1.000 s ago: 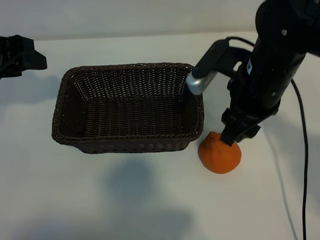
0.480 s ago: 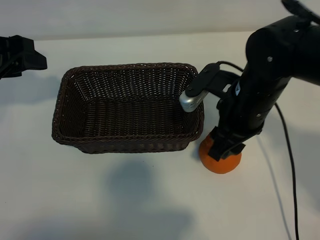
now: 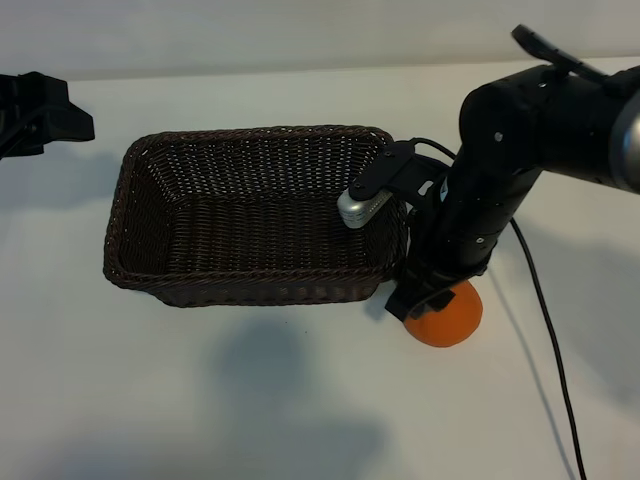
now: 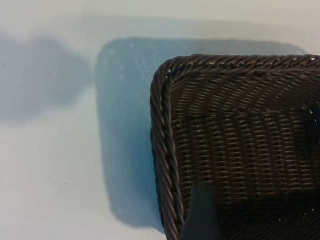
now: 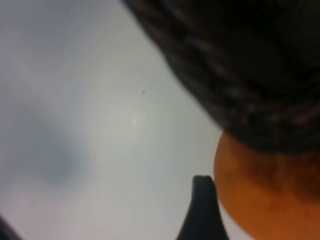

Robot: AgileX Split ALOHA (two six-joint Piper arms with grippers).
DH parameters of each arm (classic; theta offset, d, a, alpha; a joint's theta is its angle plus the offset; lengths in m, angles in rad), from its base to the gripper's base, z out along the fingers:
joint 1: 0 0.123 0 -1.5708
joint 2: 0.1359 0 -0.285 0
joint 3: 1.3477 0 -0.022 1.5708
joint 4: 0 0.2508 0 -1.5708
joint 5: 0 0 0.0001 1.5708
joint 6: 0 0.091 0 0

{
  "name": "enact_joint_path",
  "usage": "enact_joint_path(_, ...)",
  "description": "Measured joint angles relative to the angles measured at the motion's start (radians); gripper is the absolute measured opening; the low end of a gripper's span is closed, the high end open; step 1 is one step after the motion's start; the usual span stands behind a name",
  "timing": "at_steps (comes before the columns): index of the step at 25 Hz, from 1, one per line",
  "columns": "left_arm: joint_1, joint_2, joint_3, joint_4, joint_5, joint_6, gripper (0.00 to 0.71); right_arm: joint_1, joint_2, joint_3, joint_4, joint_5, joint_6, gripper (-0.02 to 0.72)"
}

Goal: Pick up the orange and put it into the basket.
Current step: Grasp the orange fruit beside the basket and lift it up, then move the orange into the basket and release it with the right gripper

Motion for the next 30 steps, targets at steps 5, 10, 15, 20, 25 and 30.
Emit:
enact_joint_path(5,0.000,0.000,0.000,0.000,0.004,0.000,0.596,0.000,0.051,0.000,-0.003,-0.059,-0.002,0.531)
enact_joint_path(10,0.000,0.000,0.000,0.000,0.012,0.001,0.596,0.000,0.075,0.000,-0.023,-0.073,0.003,0.420)
enact_joint_path(15,0.000,0.000,0.000,0.001,0.014,0.001,0.594,0.000,0.080,0.000,-0.099,-0.090,0.099,0.115)
enact_joint_path(20,0.000,0.000,0.000,0.001,0.014,0.004,0.594,0.000,0.080,0.000,-0.188,-0.092,0.199,0.044)
enact_joint_path(25,0.000,0.000,0.000,0.001,0.014,0.004,0.594,0.000,0.080,0.000,-0.207,-0.081,0.216,0.044)
enact_joint_path(30,0.000,0.000,0.000,0.001,0.014,0.005,0.594,0.000,0.065,0.000,-0.209,-0.039,0.224,0.044)
